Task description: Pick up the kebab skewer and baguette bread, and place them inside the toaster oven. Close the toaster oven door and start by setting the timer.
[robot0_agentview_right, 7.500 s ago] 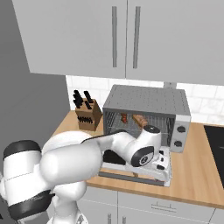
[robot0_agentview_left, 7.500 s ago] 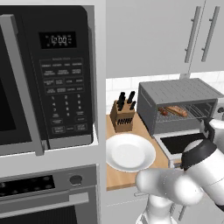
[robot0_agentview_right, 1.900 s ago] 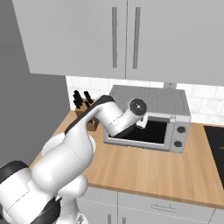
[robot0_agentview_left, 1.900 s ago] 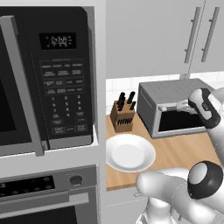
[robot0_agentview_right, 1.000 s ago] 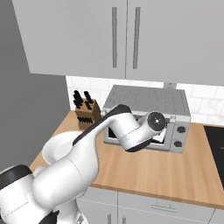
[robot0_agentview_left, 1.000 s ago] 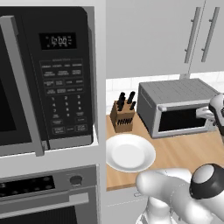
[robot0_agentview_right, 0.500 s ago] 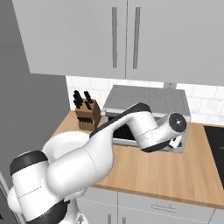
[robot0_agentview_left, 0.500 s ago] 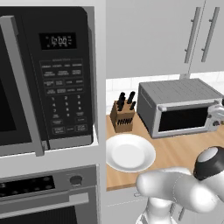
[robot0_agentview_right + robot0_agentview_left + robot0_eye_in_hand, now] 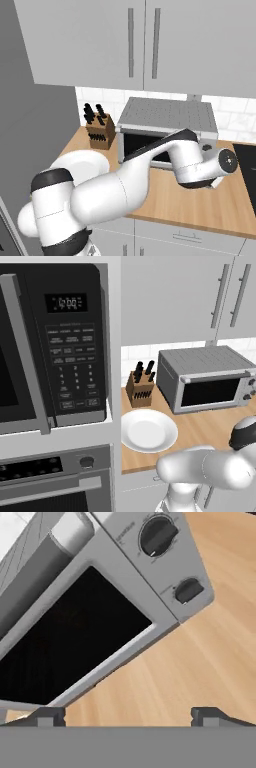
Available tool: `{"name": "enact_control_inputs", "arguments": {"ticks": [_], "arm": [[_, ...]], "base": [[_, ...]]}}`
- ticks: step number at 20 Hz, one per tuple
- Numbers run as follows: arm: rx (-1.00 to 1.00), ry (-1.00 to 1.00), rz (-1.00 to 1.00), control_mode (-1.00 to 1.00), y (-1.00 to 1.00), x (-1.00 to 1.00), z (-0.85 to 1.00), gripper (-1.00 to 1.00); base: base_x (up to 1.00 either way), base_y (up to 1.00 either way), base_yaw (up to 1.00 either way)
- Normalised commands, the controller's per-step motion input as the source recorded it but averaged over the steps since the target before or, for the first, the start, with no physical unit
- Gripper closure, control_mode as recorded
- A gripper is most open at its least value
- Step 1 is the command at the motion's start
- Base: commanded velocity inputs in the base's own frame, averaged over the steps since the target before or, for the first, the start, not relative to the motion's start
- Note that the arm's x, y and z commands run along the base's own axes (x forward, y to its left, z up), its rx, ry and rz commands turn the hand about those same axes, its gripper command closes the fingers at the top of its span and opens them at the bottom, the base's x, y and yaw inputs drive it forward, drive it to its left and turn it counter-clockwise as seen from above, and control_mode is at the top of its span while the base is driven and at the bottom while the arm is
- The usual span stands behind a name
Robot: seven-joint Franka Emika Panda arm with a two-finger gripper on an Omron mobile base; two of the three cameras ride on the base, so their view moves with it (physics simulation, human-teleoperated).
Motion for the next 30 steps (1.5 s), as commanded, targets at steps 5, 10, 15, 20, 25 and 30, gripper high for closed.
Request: {"name": "enact_control_inputs", "arguments": {"ticks": [5,10,15,20,25,30], "arm": [[0.19,0.04,-0.1,-1.0,-0.07,0.08,-0.28,-1.0],[0.29,0.0,-0.14,-1.0,-0.14,0.03,-0.26,-1.0],[0.29,-0.08,-0.04,-1.0,-0.16,0.24,-0.27,-1.0],[0.17,-0.15,-0.08,-1.0,-0.11,0.29,-0.19,-1.0],[0.11,-0.18,-0.16,-1.0,-0.13,0.32,-0.14,-1.0],[0.04,-0.18,-0.19,-1.0,-0.01,0.47,-0.2,-1.0]], "base": [[0.0,0.0,0.0],[0.0,0.0,0.0],[0.0,0.0,0.0],[0.0,0.0,0.0],[0.0,0.0,0.0],[0.0,0.0,0.0]]}}
